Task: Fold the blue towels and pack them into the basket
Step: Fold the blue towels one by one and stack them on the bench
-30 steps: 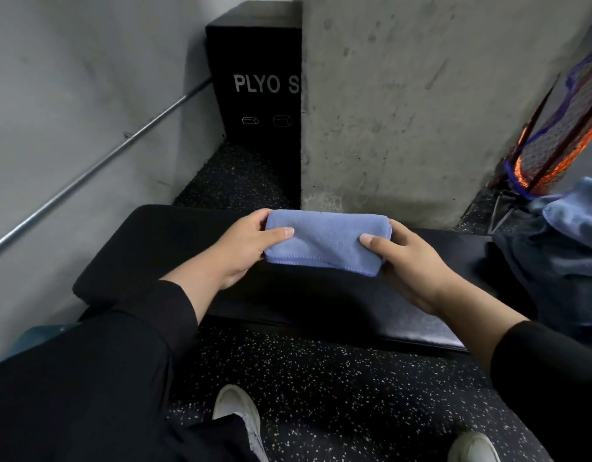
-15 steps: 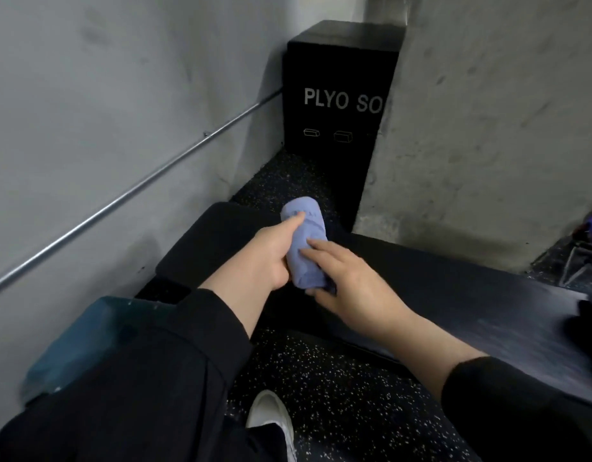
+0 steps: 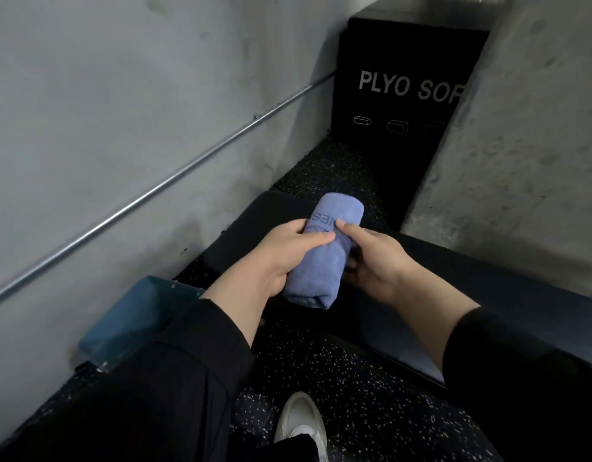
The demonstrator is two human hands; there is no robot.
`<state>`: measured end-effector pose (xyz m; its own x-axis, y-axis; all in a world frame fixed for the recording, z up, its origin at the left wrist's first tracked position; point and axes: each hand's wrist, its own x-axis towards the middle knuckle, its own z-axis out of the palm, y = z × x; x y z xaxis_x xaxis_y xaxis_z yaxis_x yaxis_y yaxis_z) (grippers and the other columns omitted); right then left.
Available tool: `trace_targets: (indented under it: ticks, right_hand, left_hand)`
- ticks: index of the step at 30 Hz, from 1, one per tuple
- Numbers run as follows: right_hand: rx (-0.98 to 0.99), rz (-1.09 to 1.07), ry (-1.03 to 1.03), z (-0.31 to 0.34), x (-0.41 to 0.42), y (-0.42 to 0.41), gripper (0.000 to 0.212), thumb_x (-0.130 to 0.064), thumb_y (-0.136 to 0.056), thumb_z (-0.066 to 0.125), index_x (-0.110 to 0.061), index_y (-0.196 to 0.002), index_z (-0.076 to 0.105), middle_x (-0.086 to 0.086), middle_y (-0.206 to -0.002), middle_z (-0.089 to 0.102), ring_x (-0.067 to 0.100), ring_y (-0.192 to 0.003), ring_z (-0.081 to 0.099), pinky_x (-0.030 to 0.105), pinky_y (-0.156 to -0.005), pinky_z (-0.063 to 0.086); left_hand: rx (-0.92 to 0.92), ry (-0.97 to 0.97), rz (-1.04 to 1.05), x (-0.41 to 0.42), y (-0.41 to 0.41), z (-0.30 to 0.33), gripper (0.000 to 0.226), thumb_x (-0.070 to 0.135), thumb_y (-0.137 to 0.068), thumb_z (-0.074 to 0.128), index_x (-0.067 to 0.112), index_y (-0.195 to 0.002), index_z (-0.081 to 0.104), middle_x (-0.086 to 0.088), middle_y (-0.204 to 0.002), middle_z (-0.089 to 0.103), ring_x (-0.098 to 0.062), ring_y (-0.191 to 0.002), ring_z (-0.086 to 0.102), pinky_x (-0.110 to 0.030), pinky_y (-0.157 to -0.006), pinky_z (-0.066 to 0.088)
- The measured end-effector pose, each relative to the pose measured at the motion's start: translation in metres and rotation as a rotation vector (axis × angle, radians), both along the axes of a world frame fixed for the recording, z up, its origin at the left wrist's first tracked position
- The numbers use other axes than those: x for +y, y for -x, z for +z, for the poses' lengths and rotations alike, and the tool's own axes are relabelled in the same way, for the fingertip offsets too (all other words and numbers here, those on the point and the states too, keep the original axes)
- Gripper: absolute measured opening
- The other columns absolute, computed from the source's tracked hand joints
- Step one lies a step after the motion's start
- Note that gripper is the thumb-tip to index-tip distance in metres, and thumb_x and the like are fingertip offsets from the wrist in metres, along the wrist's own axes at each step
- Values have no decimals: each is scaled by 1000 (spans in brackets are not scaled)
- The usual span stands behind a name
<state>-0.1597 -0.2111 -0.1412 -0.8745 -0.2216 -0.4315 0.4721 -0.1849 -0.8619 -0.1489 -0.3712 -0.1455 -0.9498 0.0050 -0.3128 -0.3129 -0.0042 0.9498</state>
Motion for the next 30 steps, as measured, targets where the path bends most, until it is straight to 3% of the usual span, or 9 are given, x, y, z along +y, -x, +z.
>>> trace_targets:
  ticks: [3, 6, 11, 15, 18, 22, 25, 27, 30]
  right_hand:
    - [8, -78, -54, -6, -16, 20, 35, -17, -89, 74, -6, -120, 63, 15, -105, 74, 27, -89, 73, 50, -87, 59]
    - [37, -102, -33, -5, -36, 43, 37, -11, -89, 73, -12, -123, 58, 11, -104, 71, 24, -88, 72, 48, -77, 61]
    - [134, -68, -155, -10, -82, 85, 42, -11, -91, 68, -18, -129, 51, 9, -111, 66, 25, -94, 69, 47, -73, 63]
    - [187, 26, -328, -23, -119, 113, 36, -13, -90, 68, -15, -123, 55, 12, -110, 67, 27, -96, 68, 45, -77, 62]
    - [257, 114, -555, -38, -133, 126, 38, -19, -91, 68, -11, -125, 56, 12, -115, 65, 29, -103, 66, 41, -80, 60]
    - [556, 202, -1105, -49, -134, 127, 63, -43, -88, 70, -16, -141, 46, 12, -139, 49, 33, -127, 49, 47, -103, 45]
    - [966, 130, -1223, -48, -132, 113, 49, -33, -90, 65, -25, -137, 51, 3, -144, 43, 30, -130, 41, 50, -101, 38]
    - [1173, 247, -1240, -52, -128, 107, 34, -25, -95, 54, -26, -128, 61, -4, -144, 48, 24, -132, 44, 46, -102, 34]
    - [1035, 542, -1265, -62, -120, 104, 41, -24, -104, 38, -29, -143, 52, -10, -159, 36, 13, -150, 24, 52, -121, 15]
  left_hand:
    - [-80, 69, -50, -25, -3, -11, 47, 37, -77, 83, 18, -117, 66, -4, -103, 77, -20, -99, 73, -40, -91, 59]
    - [-182, 102, -141, -46, -9, -19, 43, 28, -85, 80, 23, -123, 60, -4, -113, 74, -23, -103, 71, -41, -82, 61]
    - [-54, 42, 333, -82, 12, -27, 40, 16, -84, 80, 26, -113, 54, -6, -111, 65, -26, -95, 70, -39, -68, 61]
    - [0, 146, 471, -100, 13, -48, 40, 20, -85, 79, 27, -114, 53, -2, -112, 65, -22, -94, 69, -32, -64, 56]
    - [22, 338, 478, -108, 13, -58, 37, 30, -86, 77, 26, -116, 57, 0, -108, 68, -17, -89, 68, -36, -70, 60]
    - [83, 861, 422, -118, 14, -60, 52, 47, -84, 73, 28, -130, 60, -4, -120, 60, -24, -104, 61, -44, -91, 53]
    - [252, 1054, 289, -114, 10, -58, 47, 36, -95, 64, 25, -140, 59, -5, -146, 50, -29, -130, 49, -48, -108, 40]
    - [256, 1125, 119, -108, 9, -59, 44, 31, -103, 52, 28, -147, 51, 0, -160, 36, -25, -144, 36, -45, -116, 30]
    - [170, 1191, 11, -108, 11, -61, 46, 31, -108, 39, 32, -154, 39, 6, -167, 18, -19, -151, 21, -40, -118, 21]
